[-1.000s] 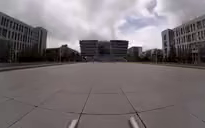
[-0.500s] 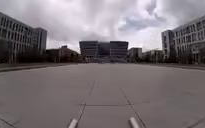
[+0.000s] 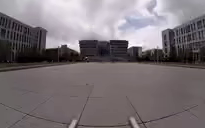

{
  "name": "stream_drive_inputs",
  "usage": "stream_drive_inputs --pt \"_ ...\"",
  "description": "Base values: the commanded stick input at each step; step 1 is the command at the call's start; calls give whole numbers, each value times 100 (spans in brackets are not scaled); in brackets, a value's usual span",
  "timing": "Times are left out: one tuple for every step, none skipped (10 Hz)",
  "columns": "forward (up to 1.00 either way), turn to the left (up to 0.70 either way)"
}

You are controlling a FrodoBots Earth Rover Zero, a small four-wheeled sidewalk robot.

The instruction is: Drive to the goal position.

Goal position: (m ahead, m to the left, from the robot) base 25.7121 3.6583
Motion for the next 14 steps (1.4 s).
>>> stream_drive_inputs --pt "100 0" --pt "100 0" --pt "100 0" --pt "100 0" --pt "100 0" --pt "100 0" --pt "100 0" --pt "100 0" --pt "100 0" --pt "100 0" --pt "100 0" --pt "100 0" --pt "100 0" --pt "100 0"
